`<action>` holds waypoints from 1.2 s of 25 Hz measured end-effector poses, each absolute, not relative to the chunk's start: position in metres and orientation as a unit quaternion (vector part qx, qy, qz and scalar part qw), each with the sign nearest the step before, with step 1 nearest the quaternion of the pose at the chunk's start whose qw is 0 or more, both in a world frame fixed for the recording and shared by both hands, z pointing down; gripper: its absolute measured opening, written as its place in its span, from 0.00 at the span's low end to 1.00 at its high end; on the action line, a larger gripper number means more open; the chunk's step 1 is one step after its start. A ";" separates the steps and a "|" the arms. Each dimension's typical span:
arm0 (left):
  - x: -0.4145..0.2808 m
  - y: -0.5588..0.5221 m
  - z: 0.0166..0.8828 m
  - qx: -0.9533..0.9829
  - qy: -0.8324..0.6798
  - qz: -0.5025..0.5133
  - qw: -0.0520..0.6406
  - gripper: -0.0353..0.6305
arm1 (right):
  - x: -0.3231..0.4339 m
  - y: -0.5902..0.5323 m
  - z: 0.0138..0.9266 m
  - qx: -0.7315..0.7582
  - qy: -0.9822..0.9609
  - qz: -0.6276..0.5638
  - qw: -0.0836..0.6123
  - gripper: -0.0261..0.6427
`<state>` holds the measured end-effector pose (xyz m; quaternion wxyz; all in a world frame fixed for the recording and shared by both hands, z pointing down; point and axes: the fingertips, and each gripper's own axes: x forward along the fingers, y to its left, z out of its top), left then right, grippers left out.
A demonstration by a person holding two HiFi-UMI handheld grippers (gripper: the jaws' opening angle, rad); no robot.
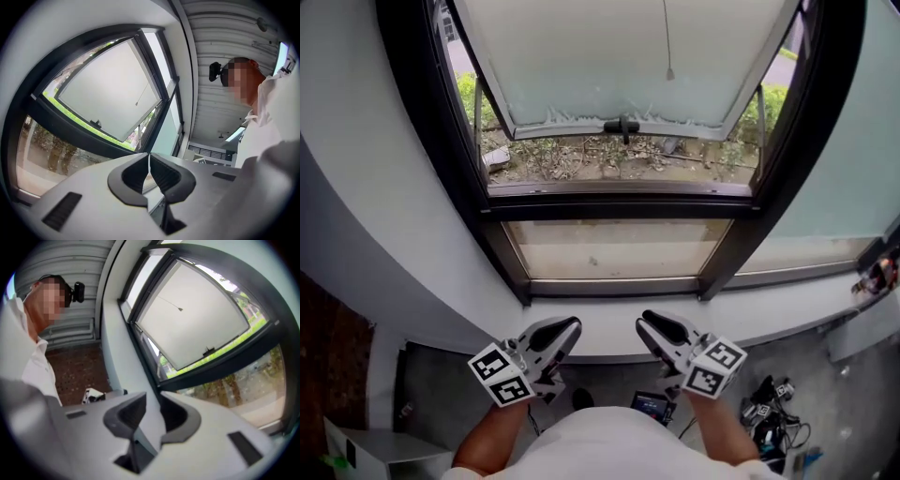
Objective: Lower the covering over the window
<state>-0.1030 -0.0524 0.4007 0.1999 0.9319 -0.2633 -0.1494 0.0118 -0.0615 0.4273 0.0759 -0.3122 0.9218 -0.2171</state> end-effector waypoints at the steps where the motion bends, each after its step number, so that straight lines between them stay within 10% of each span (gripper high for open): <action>1: -0.108 -0.060 0.399 0.933 -0.263 -0.149 0.196 0.09 | 0.006 -0.069 0.427 -0.314 0.921 -0.216 0.075 0.17; 30: -0.055 -0.194 0.366 0.922 -0.339 -0.148 0.117 0.09 | 0.032 -0.210 0.397 -0.248 0.956 -0.153 0.023 0.17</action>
